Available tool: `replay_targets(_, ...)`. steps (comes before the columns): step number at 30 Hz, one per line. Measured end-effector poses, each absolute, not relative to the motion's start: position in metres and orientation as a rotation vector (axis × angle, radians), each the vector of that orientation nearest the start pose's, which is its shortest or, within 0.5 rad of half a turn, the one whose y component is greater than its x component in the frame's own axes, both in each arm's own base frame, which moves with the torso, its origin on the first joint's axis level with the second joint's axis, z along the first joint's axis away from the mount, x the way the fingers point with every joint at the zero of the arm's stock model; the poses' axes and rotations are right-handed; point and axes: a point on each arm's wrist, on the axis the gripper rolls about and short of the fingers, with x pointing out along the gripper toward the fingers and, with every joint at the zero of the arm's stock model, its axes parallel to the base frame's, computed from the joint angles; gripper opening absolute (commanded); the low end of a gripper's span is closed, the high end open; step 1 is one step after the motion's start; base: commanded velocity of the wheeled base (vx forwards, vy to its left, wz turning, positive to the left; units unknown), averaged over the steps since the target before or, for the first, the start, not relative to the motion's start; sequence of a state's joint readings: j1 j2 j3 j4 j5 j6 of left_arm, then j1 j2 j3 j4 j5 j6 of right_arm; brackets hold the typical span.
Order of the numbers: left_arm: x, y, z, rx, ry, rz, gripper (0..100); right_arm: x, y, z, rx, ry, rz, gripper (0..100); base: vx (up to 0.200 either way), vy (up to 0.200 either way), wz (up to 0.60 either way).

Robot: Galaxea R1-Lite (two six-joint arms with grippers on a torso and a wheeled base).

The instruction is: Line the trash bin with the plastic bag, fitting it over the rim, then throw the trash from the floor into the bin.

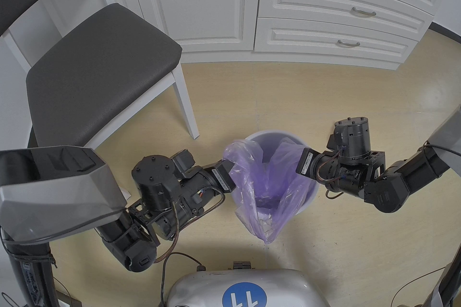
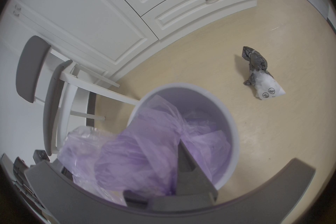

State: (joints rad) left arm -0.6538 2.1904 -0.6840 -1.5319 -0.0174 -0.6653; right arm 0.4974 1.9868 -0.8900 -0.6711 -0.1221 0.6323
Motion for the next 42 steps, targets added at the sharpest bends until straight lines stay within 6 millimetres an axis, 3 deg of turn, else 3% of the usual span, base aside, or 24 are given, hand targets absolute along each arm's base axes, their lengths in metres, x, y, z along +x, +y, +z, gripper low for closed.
replay_targets(15, 0.350, -0.260, 0.058, -0.637, 0.228, -0.725, 0, 0.312, 0.142, 0.122, 0.332, 0.502, 0.188, 0, 0.000, 0.000, 0.00)
replay_targets(21, 0.365, -0.253, 0.052, -0.646, 0.193, -0.698, 0, 0.311, 0.139, 0.120, 0.324, 0.507, 0.181, 0, 0.000, 0.000, 0.00)
replay_targets(31, 0.358, -0.230, 0.049, -0.535, 0.175, -0.656, 0, 0.314, 0.144, 0.120, 0.385, 0.459, 0.206, 0, 0.000, 0.000, 0.00)
replay_targets(42, 0.344, -0.225, 0.058, -0.436, 0.161, -0.663, 0, 0.301, 0.147, 0.116, 0.302, 0.474, 0.232, 0, 0.000, 0.000, 0.00)
